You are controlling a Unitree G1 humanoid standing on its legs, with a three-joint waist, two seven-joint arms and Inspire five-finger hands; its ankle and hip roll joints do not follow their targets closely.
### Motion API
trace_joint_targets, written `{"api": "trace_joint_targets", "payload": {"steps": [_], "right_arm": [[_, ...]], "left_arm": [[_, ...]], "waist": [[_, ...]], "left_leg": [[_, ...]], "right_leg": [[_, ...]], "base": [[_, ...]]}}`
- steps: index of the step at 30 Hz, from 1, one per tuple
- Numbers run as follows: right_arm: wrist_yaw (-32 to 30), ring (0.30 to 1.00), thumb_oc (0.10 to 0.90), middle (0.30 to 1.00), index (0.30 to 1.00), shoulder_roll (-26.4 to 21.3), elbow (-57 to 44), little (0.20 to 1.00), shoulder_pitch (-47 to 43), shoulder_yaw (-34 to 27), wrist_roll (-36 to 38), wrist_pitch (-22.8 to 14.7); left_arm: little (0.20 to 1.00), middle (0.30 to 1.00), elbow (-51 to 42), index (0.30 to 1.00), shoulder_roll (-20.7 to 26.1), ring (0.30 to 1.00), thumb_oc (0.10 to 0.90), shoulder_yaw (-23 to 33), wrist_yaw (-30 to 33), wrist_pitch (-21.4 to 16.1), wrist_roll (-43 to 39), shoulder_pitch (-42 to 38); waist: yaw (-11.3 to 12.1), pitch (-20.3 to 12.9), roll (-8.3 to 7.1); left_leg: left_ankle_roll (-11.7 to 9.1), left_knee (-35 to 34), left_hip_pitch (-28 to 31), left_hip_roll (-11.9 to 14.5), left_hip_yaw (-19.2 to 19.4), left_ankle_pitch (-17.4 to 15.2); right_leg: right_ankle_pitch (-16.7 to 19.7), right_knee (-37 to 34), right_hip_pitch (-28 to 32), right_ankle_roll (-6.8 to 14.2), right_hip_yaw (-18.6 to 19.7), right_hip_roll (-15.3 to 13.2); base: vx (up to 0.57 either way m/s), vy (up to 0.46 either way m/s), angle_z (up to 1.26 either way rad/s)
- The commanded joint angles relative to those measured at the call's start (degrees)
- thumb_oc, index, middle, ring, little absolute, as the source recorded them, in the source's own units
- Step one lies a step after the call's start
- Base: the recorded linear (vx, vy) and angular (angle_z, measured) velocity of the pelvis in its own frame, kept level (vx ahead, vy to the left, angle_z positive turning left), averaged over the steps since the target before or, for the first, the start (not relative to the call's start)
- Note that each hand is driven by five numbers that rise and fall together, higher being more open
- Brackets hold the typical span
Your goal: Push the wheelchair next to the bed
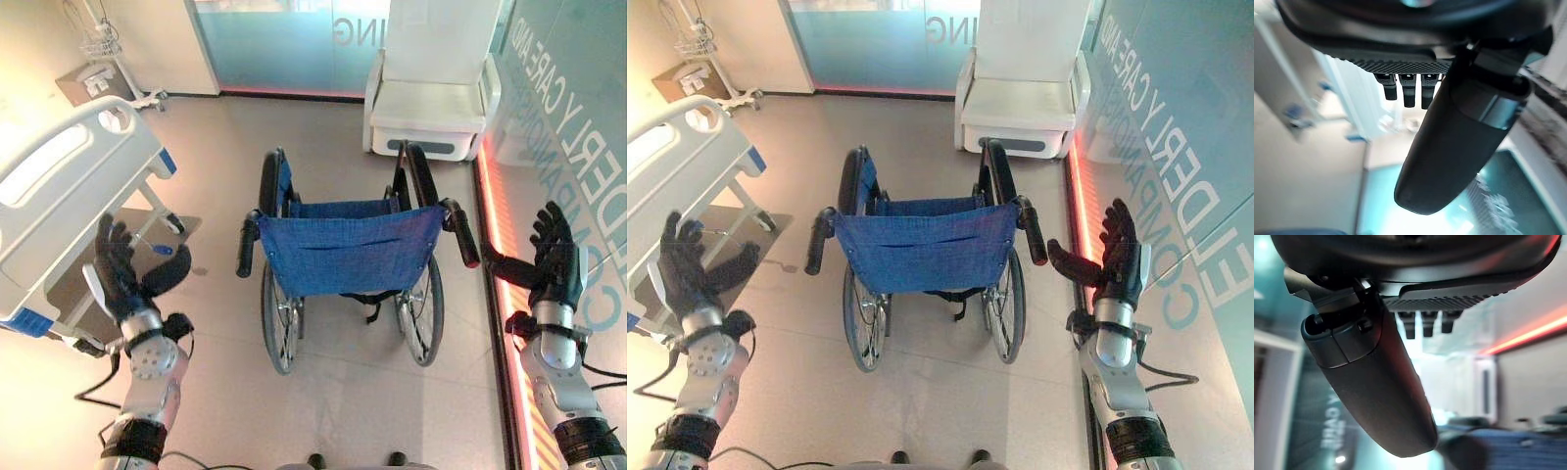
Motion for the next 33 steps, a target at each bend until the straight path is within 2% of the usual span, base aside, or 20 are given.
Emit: {"api": "trace_joint_targets", "payload": {"steps": [1,6,9,15,18,19,22,25,28,30,33], "right_arm": [[-1.7,0.900,0.800,0.900,0.900,-4.7,-5.1,0.900,-11.7,-1.2,-2.9,-7.5],[-2.1,0.900,0.800,0.900,0.900,-4.7,-8.5,0.900,-13.1,-1.7,-3.4,-8.3],[-0.5,0.900,0.800,0.900,0.900,-3.9,-10.5,0.900,-13.6,-1.8,-2.7,-8.6],[4.1,0.900,0.800,0.900,0.900,-3.8,-14.4,0.900,-14.1,-0.8,-1.7,-3.8],[6.2,0.900,0.800,0.900,0.900,-4.1,-15.3,0.900,-13.8,-0.2,-2.2,-2.2],[7.5,0.900,0.800,0.900,0.900,-4.5,-15.5,0.900,-13.7,0.3,-2.7,-0.5],[9.6,0.900,0.800,0.900,0.900,-5.7,-15.4,0.900,-13.1,0.9,-2.9,1.3],[12.8,0.900,0.800,0.900,0.900,-6.6,-15.1,0.900,-12.3,1.4,-0.3,3.7],[13.5,0.900,0.800,0.900,0.900,-6.7,-14.5,0.900,-12.2,1.9,0.7,4.4],[13.7,0.900,0.800,0.900,0.900,-6.7,-13.6,0.900,-12.3,2.6,0.7,6.3],[13.8,0.900,0.800,0.900,0.900,-7.1,-12.8,0.900,-12.3,3.2,0.4,8.6]], "left_arm": [[0.900,0.900,-4.7,0.900,7.3,0.900,0.800,0.1,-4.4,-5.8,-2.8,-7.8],[0.900,0.900,-11.6,0.900,7.4,0.900,0.800,0.7,-6.6,-8.5,-5.7,-9.1],[0.900,0.900,-15.5,0.900,6.6,0.900,0.800,0.6,-7.8,-7.4,-6.1,-9.5],[0.900,0.900,-19.0,0.900,6.5,0.900,0.800,-1.0,-11.0,-2.0,-7.3,-9.9],[0.900,0.900,-19.6,0.900,6.4,0.900,0.800,-1.3,-11.4,0.6,-4.8,-9.2],[0.900,0.900,-19.4,0.900,7.0,0.900,0.800,-1.5,-11.7,2.1,-3.0,-8.7],[0.900,0.900,-19.2,0.900,8.1,0.900,0.800,-1.5,-14.5,5.4,-2.6,-7.6],[0.900,0.900,-19.0,0.900,9.1,0.900,0.800,-1.7,-17.0,9.8,-2.1,-6.2],[0.900,0.900,-18.5,0.900,9.6,0.900,0.800,-2.0,-17.2,11.7,-1.5,-5.8],[0.900,0.900,-17.3,0.900,10.3,0.900,0.800,-2.6,-17.0,13.7,0.4,-5.6],[0.900,0.900,-16.3,0.900,11.0,0.900,0.800,-3.0,-16.5,14.6,2.4,-5.6]], "waist": [[-0.3,-4.1,-2.75],[-0.2,-4.2,-2.89],[0.0,-4.4,-3.03],[0.2,-4.3,-3.31],[0.3,-4.2,-3.44],[0.4,-4.2,-3.53],[0.6,-4.2,-3.67],[0.9,-3.9,-3.80],[1.0,-3.7,-3.91],[1.1,-3.6,-3.96],[1.1,-3.4,-3.99]], "left_leg": [[-1.5,1.7,-1.9,-1.9,0.5,-3.2],[-1.4,1.6,-2.0,-1.9,0.6,-3.2],[-1.4,1.6,-2.1,-2.0,0.4,-3.3],[-1.3,1.8,-2.3,-2.2,0.3,-3.4],[-1.3,1.8,-2.3,-2.2,0.3,-3.4],[-1.3,1.9,-2.4,-2.2,0.3,-3.3],[-1.3,1.8,-2.6,-2.1,0.4,-3.2],[-1.3,1.9,-2.8,-2.0,0.6,-3.0],[-1.3,2.0,-2.8,-2.1,0.6,-2.9],[-1.3,2.2,-3.0,-2.1,0.7,-2.9],[-1.3,2.2,-3.2,-2.1,0.8,-2.8]], "right_leg": [[-3.5,4.4,-1.0,1.0,-0.1,-1.6],[-3.7,4.5,-1.2,0.9,0.0,-1.5],[-3.8,4.6,-1.2,0.9,0.0,-1.4],[-3.8,4.8,-1.5,1.0,-0.1,-1.2],[-3.8,4.9,-1.6,1.0,-0.1,-1.2],[-3.7,4.9,-1.6,1.1,-0.2,-1.2],[-3.6,4.8,-1.7,1.1,-0.3,-1.1],[-3.5,4.9,-1.8,1.2,-0.4,-1.1],[-3.3,4.9,-1.9,1.2,-0.6,-1.1],[-3.3,5.0,-2.0,1.3,-0.8,-1.1],[-3.1,5.1,-2.1,1.3,-0.8,-1.1]], "base": [[0.00,0.000,0.00],[0.00,0.000,0.00],[0.00,0.000,0.00],[0.00,0.000,0.00],[0.00,0.000,0.00],[0.00,0.000,0.00],[0.00,0.000,0.00],[0.00,-0.004,0.02],[0.00,0.000,0.00],[0.00,0.000,0.00],[0.00,0.000,0.00]]}}
